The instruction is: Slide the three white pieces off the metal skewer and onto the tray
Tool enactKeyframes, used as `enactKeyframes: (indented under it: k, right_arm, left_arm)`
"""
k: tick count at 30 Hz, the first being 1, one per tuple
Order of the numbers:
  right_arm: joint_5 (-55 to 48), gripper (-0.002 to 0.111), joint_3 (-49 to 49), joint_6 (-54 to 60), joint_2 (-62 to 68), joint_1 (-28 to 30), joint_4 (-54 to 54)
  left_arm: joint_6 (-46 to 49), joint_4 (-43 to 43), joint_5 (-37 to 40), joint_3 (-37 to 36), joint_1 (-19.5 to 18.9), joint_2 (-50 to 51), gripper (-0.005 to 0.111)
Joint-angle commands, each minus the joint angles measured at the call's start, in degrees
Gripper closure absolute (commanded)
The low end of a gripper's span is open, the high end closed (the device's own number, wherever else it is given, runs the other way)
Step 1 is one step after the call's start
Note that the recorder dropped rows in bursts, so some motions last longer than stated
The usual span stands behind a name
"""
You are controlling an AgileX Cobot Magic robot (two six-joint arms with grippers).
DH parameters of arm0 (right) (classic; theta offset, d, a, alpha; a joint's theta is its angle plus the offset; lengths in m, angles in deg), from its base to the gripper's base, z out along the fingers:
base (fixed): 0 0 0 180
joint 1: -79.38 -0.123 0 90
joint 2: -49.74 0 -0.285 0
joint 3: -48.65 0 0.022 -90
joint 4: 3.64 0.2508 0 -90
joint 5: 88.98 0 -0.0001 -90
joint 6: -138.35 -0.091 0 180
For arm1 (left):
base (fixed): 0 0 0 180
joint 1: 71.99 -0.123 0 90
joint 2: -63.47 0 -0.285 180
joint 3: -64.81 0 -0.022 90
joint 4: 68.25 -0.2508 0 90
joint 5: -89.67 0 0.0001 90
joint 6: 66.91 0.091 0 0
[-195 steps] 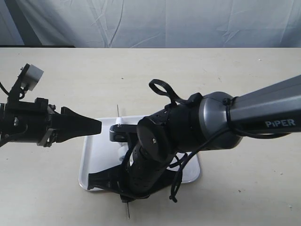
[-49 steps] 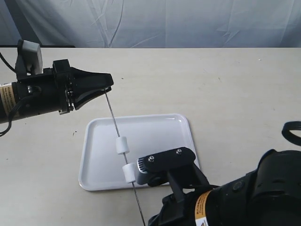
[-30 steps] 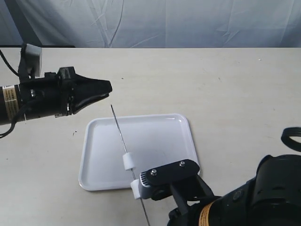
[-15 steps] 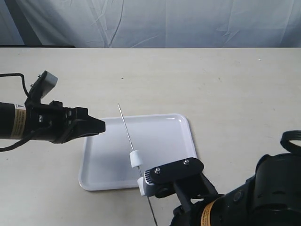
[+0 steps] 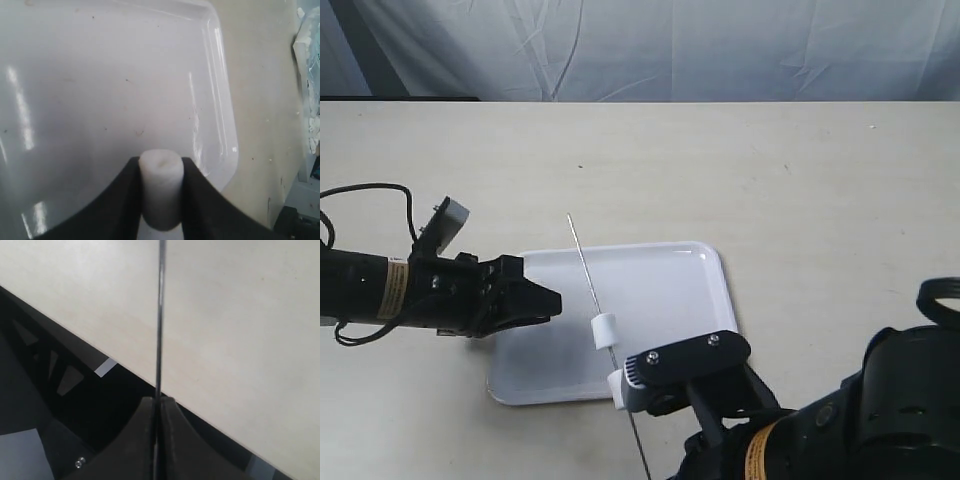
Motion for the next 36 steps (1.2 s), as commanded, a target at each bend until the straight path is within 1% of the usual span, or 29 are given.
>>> enactKeyframes:
  k: [1,4,12,15,18,21,23,25,26,27,28,29,32,36]
  right_arm:
    - [1.8,0.109,0.3,0.0,-0.3,-0.2,-0.6]
    - [2.4,0.109,0.3,0.0,-0.3,-0.2,-0.6]
    - [2.3,0.109,0.3,0.0,-0.3,-0.2,-0.3]
    - [1.8,0.109,0.3,0.0,-0.3,-0.2,-0.3]
    - [1.9,0.109,0.3,0.0,-0.3,-0.2,-0.3]
    - [2.7,0.109,0.3,0.0,-0.3,-0.2,-0.5]
    - [3.8,0.109,0.3,0.0,-0.3,-0.2,-0.8]
    - [5.3,0.109,0.3,0.0,-0.3,-0.2,-0.9]
    - [6.0,0.109,0.3,0.0,-0.3,-0.2,-1.1]
    - [6.9,0.109,0.3,0.0,-0.3,-0.2,-1.3]
    - [7.7,0.109,0.3,0.0,-0.3,-0.2,-1.5]
    - [8.7,0.109,0.3,0.0,-0.3,-0.2,-1.7]
    - [10.9,0.109,0.3,-0.3,-0.3,1.1,-1.5]
    - [10.4,0.109,0.3,-0.3,-0.3,5.4,-1.7]
  left_arm:
    - [1.7,-0.2,-1.3,1.2,0.2,1.9,0.073]
    - [1.7,0.1,-0.9,1.6,0.8,1.9,0.067]
    - [1.7,1.3,-1.4,3.4,1.8,1.9,0.067]
    - [1.7,0.5,-3.4,3.8,0.6,1.1,0.067]
    - [1.7,-1.4,-5.1,3.8,-1.8,-1.3,0.067]
    - [-0.8,-6.1,-7.9,3.8,-4.8,-4.1,0.067]
    - [-3.7,-9.4,-11.1,3.8,-7.0,-5.7,0.067]
    - [-5.9,-10.9,-16.7,3.8,-8.8,-6.8,0.067]
    - [-6.7,-11.1,-17.9,3.8,-9.4,-7.1,0.067]
    - [-7.6,-11.2,-17.9,3.8,-9.6,-7.1,0.067]
    - [-12.2,-12.3,-17.9,3.8,-9.6,-8.2,0.067]
    - [-13.1,-13.7,-17.9,3.7,-9.6,-8.7,0.067]
    - [-12.9,-16.7,-17.9,2.7,-9.5,-10.0,0.067]
    - [-13.8,-15.4,-17.9,0.7,-9.5,-11.7,0.067]
